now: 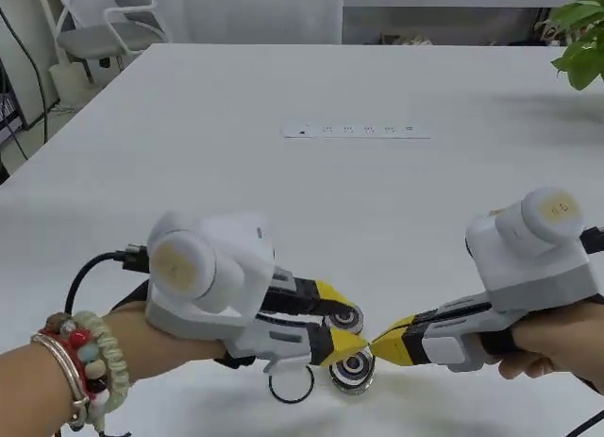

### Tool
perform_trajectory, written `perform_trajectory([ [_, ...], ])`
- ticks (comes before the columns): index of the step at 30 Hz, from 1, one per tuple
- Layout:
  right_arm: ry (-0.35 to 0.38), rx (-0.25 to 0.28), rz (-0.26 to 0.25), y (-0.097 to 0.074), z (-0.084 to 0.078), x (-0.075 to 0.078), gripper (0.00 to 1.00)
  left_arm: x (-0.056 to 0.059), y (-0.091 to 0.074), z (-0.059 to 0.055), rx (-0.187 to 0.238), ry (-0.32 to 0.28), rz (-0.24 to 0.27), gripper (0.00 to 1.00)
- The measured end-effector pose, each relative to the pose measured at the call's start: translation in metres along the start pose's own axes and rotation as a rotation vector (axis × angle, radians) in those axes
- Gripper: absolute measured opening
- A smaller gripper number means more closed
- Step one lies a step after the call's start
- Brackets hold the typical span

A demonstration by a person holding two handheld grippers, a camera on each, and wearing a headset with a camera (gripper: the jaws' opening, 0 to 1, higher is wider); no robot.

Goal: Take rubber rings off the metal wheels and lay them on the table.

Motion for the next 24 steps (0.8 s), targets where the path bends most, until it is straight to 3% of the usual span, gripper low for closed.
perform_trajectory([
  [4, -0.001, 0.005, -0.014, -0.002, 0.002, 0.001, 0.0, 0.0, -0.008, 0.014, 0.025, -0.034, -0.037, 0.42],
  [9, 0.001, 0.03, -0.021, -0.005, 0.008, 0.002, 0.0, -0.002, -0.023, 0.029, 0.033, -0.026, -0.043, 0.57],
  [12, 0.007, 0.048, -0.024, -0.007, 0.012, 0.002, 0.0, -0.004, -0.034, 0.037, 0.046, 0.0, -0.02, 0.64],
  [19, 0.014, 0.077, -0.039, -0.011, 0.017, 0.001, 0.0, -0.005, -0.062, 0.043, 0.044, 0.029, 0.031, 0.7],
  [24, 0.018, 0.1, -0.043, -0.013, 0.021, 0.001, 0.0, -0.002, -0.081, 0.04, 0.011, 0.061, 0.061, 0.77],
])
Point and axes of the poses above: the centre of the closed fingertips' face, and the gripper's own axes: y roughly forward along the fingers, x roughly to its right, z roughly out of its top, the point moved 4 cm from there along -y, roughly backward along the fingers, and after that the axes turned 9 degrees about x, right-handed, at the moved point
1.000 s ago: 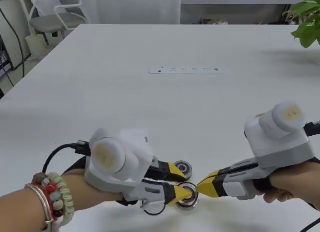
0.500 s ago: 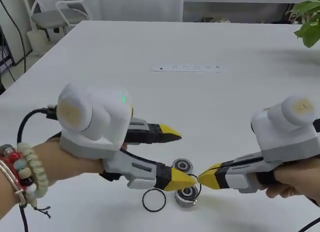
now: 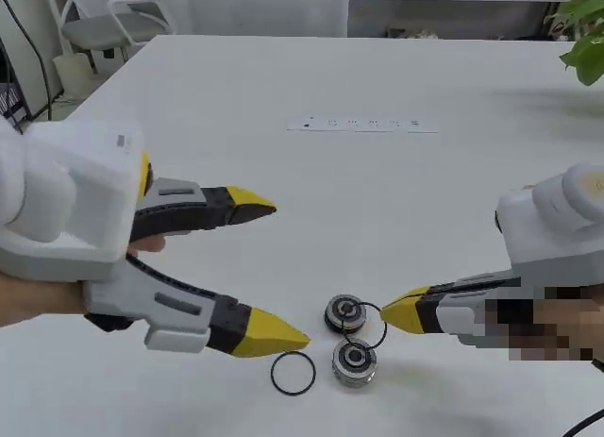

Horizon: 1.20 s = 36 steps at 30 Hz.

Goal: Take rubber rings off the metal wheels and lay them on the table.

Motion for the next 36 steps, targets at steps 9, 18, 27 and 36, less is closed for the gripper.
perform_trajectory([
  [9, 0.01, 0.03, 0.0, -0.002, 0.006, -0.001, 0.0, 0.008, -0.025, -0.013, -0.005, -0.039, 0.073, 0.84],
  [18, 0.004, 0.052, 0.005, -0.004, 0.011, -0.004, 0.0, 0.02, -0.047, -0.031, -0.037, -0.087, 0.138, 0.9],
  [27, 0.007, 0.08, 0.016, -0.004, 0.018, -0.008, 0.0, 0.026, -0.056, -0.05, -0.058, -0.153, 0.189, 0.91],
  [36, -0.023, 0.115, 0.04, -0.002, 0.029, -0.021, 0.0, 0.036, -0.055, -0.061, -0.074, -0.197, 0.193, 0.92],
])
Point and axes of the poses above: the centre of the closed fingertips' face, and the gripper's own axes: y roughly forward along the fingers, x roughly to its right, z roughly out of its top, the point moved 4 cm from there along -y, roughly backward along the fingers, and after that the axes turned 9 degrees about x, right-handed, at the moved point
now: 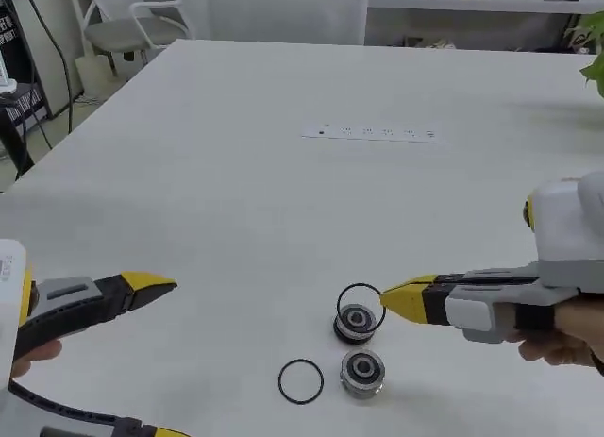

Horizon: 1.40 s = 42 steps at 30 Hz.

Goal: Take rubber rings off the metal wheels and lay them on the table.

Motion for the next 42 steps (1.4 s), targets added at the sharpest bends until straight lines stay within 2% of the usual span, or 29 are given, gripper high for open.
perform_trajectory([
  [13, -0.016, 0.042, 0.035, 0.011, 0.008, -0.014, 0.0, 0.003, 0.002, -0.006, -0.012, -0.031, -0.004, 0.94],
  [17, -0.029, 0.03, 0.043, 0.016, 0.005, -0.018, 0.0, 0.004, 0.003, -0.006, -0.018, -0.026, -0.005, 0.97],
  [26, -0.072, -0.01, 0.055, 0.027, -0.005, -0.024, 0.0, 0.003, 0.002, -0.007, -0.015, -0.032, 0.007, 0.97],
  [31, -0.118, -0.049, 0.053, 0.033, -0.015, -0.022, 0.0, 0.001, 0.003, -0.007, -0.014, -0.035, 0.014, 0.96],
  [35, -0.106, -0.068, 0.058, 0.037, -0.02, -0.02, 0.0, 0.0, 0.003, -0.009, -0.016, -0.037, 0.014, 0.95],
  [42, -0.153, -0.114, 0.058, 0.046, -0.033, -0.022, 0.0, -0.001, 0.003, -0.009, -0.012, -0.037, 0.02, 0.95],
])
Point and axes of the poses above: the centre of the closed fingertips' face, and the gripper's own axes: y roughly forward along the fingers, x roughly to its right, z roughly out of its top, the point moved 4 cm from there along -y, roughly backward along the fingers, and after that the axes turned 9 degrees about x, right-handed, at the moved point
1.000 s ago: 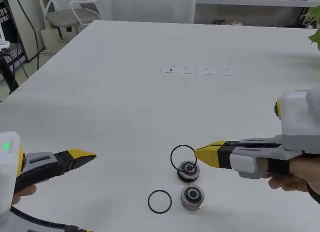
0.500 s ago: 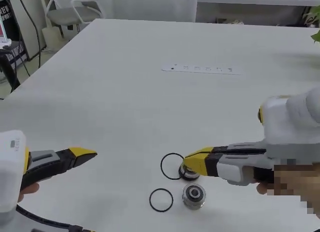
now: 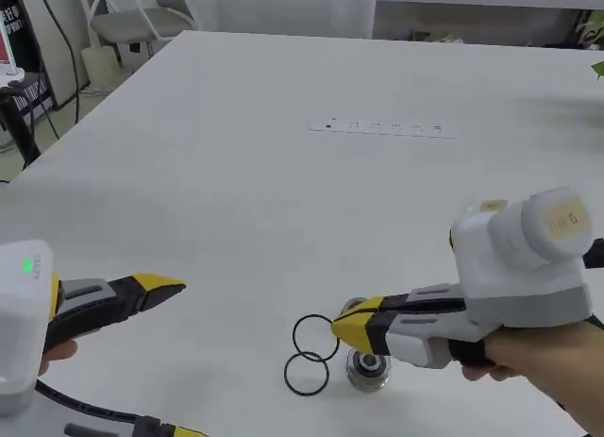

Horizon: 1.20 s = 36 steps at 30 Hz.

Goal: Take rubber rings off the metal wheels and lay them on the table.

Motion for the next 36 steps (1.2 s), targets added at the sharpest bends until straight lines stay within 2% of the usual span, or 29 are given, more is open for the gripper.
perform_trajectory([
  [6, -0.056, -0.042, 0.003, 0.007, -0.011, -0.002, 0.0, 0.0, 0.0, -0.001, -0.003, 0.0, 0.003, 0.94],
  [11, -0.072, -0.063, 0.007, 0.011, -0.017, -0.001, 0.0, 0.0, 0.0, -0.001, -0.006, -0.001, 0.005, 0.93],
  [21, -0.105, -0.08, -0.001, 0.015, -0.022, -0.001, 0.0, 0.0, -0.001, -0.001, -0.006, -0.005, 0.011, 0.93],
  [26, -0.118, -0.084, -0.02, 0.015, -0.023, 0.003, 0.0, 0.0, -0.001, -0.001, -0.006, -0.007, 0.012, 0.93],
  [31, -0.144, -0.093, -0.06, 0.015, -0.025, 0.011, 0.0, 0.0, -0.002, -0.001, -0.007, -0.01, 0.012, 0.92],
  [36, -0.156, -0.102, -0.067, 0.015, -0.027, 0.012, 0.03, -0.001, -0.002, -0.001, -0.003, -0.014, 0.016, 0.92],
])
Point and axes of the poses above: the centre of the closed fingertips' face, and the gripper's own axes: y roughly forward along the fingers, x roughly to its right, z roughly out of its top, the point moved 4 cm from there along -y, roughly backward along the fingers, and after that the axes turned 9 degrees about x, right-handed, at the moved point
